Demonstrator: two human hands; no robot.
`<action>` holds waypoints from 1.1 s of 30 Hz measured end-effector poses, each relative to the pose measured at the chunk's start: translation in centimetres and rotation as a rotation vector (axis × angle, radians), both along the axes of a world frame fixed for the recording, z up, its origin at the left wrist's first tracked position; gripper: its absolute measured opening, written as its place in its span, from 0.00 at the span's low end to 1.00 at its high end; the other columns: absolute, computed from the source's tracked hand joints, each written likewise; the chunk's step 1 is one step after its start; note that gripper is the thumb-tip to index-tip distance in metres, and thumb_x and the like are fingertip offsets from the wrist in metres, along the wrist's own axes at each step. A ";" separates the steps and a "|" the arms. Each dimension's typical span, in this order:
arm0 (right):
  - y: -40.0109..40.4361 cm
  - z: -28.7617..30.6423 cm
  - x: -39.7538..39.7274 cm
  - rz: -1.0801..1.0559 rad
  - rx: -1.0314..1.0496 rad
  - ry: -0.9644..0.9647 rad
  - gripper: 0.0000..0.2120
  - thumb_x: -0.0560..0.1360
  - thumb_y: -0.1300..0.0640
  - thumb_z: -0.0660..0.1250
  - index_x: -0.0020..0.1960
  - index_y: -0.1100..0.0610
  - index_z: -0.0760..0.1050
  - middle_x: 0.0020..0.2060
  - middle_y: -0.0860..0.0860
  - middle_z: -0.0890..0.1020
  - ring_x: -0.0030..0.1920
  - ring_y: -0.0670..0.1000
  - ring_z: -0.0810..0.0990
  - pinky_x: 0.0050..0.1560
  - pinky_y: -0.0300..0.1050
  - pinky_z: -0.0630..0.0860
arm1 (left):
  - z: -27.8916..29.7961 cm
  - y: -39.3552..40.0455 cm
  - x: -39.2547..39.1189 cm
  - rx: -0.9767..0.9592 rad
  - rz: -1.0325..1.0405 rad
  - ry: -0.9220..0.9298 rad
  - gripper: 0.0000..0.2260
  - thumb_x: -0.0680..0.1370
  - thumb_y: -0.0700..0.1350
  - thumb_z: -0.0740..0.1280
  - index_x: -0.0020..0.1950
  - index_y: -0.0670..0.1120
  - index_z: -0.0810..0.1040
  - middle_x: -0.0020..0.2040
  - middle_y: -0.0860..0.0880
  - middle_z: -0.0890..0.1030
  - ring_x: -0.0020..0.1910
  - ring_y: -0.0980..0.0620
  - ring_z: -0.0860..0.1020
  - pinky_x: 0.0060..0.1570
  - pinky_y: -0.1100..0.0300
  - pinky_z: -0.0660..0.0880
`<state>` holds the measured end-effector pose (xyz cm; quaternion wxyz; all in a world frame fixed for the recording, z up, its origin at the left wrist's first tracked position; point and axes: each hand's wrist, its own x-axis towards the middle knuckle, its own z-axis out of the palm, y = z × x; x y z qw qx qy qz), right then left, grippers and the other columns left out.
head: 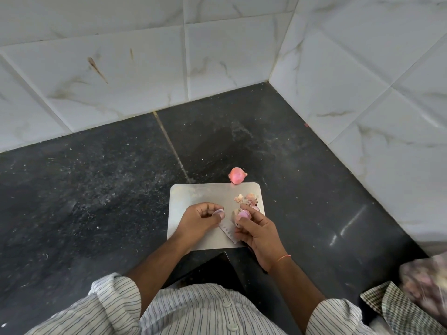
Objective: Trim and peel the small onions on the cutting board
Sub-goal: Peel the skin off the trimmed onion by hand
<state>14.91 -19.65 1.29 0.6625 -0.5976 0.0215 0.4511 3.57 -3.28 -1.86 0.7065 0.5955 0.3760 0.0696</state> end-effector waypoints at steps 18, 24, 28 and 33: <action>-3.3 -0.2 3.4 0.018 -0.095 -0.150 0.21 0.76 0.67 0.76 0.67 0.53 0.81 0.57 0.54 0.88 0.46 0.48 0.85 0.47 0.42 0.80 | -0.1 -0.2 7.2 0.349 -0.333 0.054 0.17 0.81 0.50 0.74 0.70 0.59 0.82 0.62 0.65 0.85 0.61 0.66 0.83 0.65 0.59 0.80; -1.9 0.5 3.5 0.167 -0.160 -0.287 0.25 0.70 0.63 0.83 0.65 0.56 0.80 0.53 0.53 0.89 0.55 0.55 0.88 0.53 0.47 0.85 | 2.6 -0.2 4.1 0.432 -0.491 -0.069 0.19 0.81 0.61 0.72 0.72 0.68 0.77 0.63 0.66 0.83 0.61 0.63 0.82 0.55 0.65 0.81; -0.7 1.2 3.0 0.314 -0.208 -0.506 0.26 0.64 0.47 0.82 0.62 0.49 0.85 0.53 0.48 0.89 0.53 0.52 0.88 0.58 0.49 0.85 | 2.1 0.3 2.1 0.469 -0.452 -0.054 0.19 0.82 0.62 0.71 0.73 0.62 0.79 0.60 0.63 0.84 0.59 0.61 0.82 0.57 0.65 0.80; 0.4 2.0 1.9 0.382 -0.227 -0.598 0.20 0.72 0.53 0.83 0.63 0.46 0.86 0.54 0.40 0.88 0.53 0.40 0.85 0.60 0.40 0.80 | 1.6 0.6 0.3 0.491 -0.386 -0.080 0.17 0.85 0.56 0.69 0.74 0.57 0.79 0.61 0.62 0.85 0.62 0.61 0.82 0.63 0.62 0.79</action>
